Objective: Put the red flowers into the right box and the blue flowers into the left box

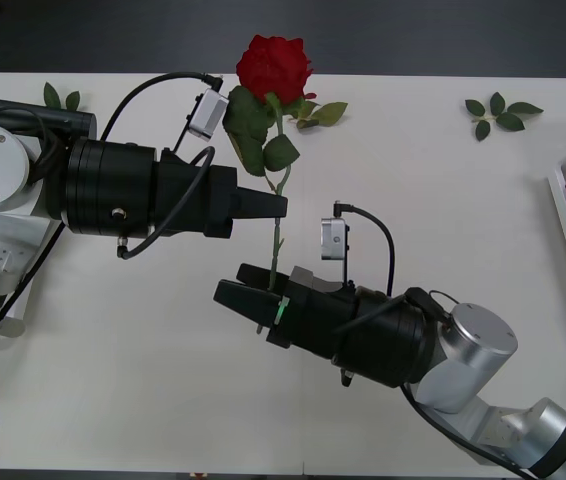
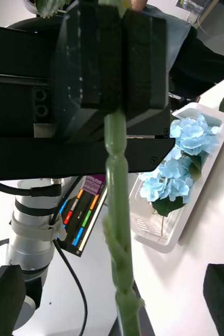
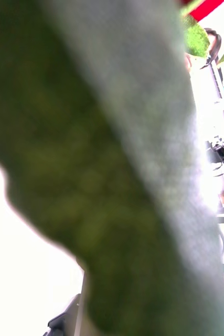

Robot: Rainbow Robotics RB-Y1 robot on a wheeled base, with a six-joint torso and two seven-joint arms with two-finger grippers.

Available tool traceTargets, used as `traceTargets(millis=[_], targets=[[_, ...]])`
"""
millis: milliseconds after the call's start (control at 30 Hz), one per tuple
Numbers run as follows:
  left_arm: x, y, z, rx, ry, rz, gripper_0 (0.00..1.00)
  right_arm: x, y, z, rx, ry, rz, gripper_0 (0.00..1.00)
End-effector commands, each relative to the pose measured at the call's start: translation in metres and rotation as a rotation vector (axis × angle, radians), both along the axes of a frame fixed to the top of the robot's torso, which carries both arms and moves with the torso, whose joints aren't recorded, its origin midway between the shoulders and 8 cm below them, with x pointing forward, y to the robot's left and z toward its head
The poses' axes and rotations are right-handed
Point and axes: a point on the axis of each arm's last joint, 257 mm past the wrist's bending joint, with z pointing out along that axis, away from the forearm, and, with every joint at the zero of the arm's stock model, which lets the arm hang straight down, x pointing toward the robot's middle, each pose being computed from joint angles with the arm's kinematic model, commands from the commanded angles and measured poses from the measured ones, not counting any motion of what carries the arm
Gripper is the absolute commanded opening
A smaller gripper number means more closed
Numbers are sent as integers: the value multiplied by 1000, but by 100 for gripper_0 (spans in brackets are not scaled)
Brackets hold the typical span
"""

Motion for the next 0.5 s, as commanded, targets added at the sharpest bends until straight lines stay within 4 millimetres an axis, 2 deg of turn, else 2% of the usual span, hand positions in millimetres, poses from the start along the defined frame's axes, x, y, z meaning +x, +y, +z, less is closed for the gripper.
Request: traceTargets(millis=[33, 100, 167, 200, 233, 267, 367, 500], targets=[[-4, -2, 13, -20, 1, -1, 0, -1, 12, 32, 45, -54, 14, 84], [-4, -2, 13, -20, 1, -1, 0, 1, 13, 34, 47, -55, 11, 71], [-4, -2, 13, -20, 1, -1, 0, 2, 14, 35, 51, -54, 8, 50], [-4, -2, 13, -20, 1, -1, 0, 2, 14, 35, 51, -54, 8, 45], [-4, -2, 13, -20, 1, -1, 0, 1, 14, 36, 53, -54, 9, 34], [-4, -2, 13, -20, 1, -1, 0, 1, 14, 36, 53, -54, 9, 28], [-4, -2, 13, -20, 1, -1, 0, 2, 14, 35, 51, -54, 8, 16], [-4, -2, 13, -20, 1, -1, 0, 2, 14, 36, 53, -53, 8, 7]])
